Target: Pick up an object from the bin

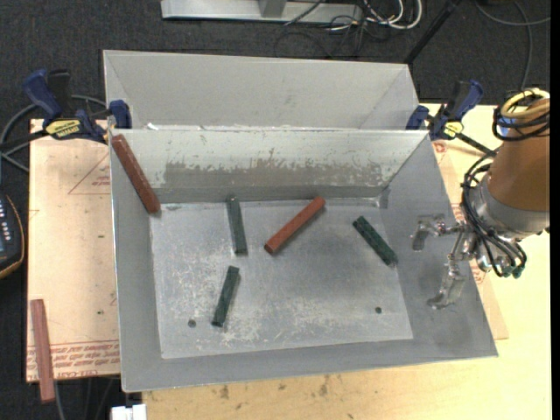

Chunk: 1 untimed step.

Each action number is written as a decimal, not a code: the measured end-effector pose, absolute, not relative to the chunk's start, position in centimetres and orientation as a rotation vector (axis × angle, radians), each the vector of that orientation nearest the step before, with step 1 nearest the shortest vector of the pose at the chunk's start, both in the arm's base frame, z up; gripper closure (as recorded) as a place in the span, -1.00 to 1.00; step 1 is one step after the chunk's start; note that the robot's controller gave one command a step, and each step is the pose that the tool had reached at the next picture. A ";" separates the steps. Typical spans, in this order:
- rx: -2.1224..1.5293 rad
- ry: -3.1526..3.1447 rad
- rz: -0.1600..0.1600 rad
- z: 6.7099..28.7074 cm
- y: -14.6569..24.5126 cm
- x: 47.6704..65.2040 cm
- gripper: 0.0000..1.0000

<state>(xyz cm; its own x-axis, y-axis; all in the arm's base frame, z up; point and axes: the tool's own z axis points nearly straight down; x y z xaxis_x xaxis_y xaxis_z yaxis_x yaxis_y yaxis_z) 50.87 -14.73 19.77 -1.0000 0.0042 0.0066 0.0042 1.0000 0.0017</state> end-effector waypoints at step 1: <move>-0.188 -3.139 -0.002 6.6 -13.6 59.1 -1.00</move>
Offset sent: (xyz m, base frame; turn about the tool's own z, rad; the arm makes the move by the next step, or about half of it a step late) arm 0.0809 0.0099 -0.1277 0.1175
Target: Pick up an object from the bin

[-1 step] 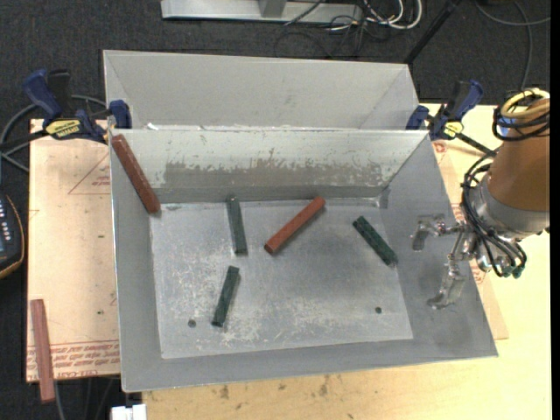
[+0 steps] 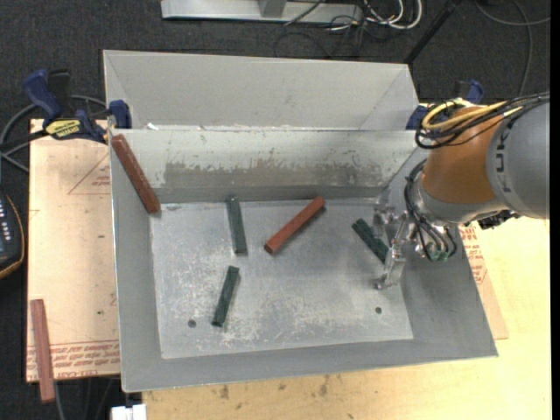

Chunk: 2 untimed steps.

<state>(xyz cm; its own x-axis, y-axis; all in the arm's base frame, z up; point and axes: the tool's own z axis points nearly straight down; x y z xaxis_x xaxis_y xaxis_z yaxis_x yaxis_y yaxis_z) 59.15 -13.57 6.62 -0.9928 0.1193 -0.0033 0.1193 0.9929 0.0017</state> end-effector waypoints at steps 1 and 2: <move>0.186 3.131 0.000 6.7 -13.5 59.3 -1.00; 0.184 3.132 -0.001 6.8 -13.5 59.4 -1.00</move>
Offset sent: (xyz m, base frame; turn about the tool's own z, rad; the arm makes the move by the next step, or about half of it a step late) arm 0.0000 0.0000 0.0000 0.0000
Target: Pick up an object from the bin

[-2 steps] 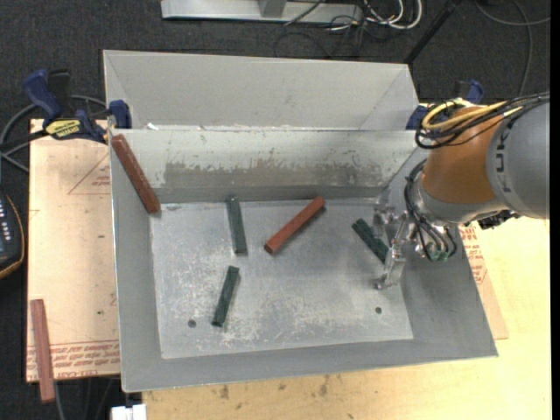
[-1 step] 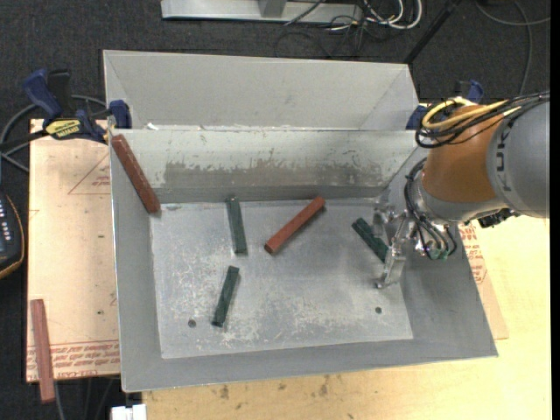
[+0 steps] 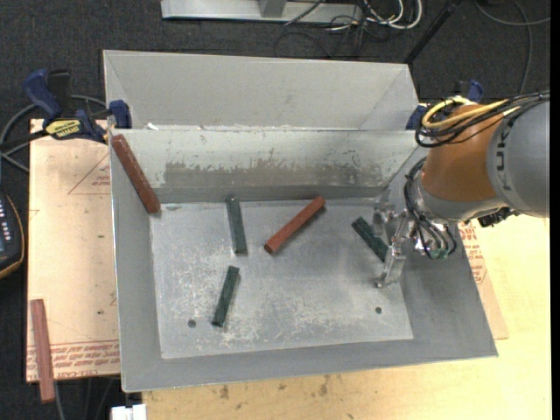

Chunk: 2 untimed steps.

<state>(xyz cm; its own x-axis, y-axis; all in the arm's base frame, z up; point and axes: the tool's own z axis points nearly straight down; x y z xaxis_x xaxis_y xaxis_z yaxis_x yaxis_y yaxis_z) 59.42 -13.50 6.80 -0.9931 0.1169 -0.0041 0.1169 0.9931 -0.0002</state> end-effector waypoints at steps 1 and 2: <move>0.181 3.132 -0.001 6.9 -13.5 59.5 -1.00; 0.179 3.133 -0.001 6.9 -13.4 59.6 -1.00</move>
Offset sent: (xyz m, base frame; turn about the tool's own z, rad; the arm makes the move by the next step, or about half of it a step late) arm 0.0000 0.0000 0.0000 0.0000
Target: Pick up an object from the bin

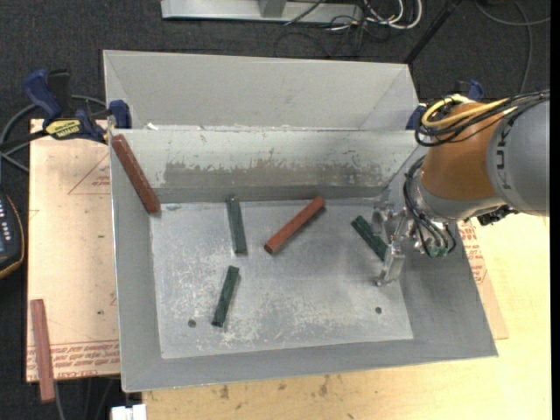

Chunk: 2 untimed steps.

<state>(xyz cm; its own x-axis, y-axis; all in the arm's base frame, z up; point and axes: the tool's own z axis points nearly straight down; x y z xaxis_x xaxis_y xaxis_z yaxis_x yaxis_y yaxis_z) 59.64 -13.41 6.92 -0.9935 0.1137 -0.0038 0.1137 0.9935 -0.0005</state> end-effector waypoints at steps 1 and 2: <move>0.178 3.129 0.003 7.1 -13.3 59.8 1.00; 0.177 3.132 0.000 8.7 -13.2 60.0 1.00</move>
Offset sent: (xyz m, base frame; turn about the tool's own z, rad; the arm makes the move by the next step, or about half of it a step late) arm 0.0000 0.0000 0.0000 0.0000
